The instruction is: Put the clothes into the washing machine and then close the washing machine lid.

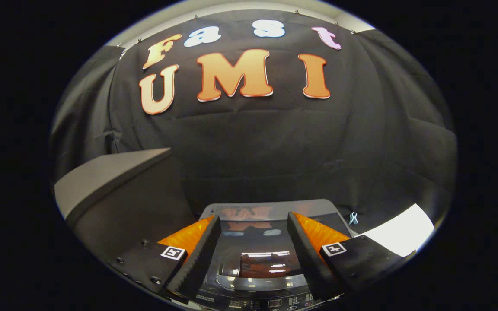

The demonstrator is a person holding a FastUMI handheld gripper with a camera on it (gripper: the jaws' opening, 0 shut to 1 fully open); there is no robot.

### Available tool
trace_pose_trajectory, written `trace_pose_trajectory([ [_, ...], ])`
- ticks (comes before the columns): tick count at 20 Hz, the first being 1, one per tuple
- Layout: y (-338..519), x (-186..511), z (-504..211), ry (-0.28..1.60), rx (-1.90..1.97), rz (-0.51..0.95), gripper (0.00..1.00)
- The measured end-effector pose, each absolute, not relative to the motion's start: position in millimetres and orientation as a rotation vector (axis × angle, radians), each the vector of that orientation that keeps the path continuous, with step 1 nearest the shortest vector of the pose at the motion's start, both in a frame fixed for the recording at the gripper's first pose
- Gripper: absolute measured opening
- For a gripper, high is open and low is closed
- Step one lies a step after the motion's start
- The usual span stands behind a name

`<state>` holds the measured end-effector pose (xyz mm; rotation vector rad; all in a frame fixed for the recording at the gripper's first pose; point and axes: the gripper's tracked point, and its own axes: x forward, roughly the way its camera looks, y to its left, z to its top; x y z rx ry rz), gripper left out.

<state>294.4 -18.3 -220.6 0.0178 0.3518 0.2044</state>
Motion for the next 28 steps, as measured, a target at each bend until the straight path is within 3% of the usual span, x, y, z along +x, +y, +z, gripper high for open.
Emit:
trace_pose_trajectory([
  [7, -42, 266, -95, 0.146, 0.055, 0.113, 0.99],
  [14, -111, 184, -17, 0.063, 0.031, 0.094, 0.98],
  [28, -237, 32, -11, 0.041, 0.016, 0.09, 0.98],
])
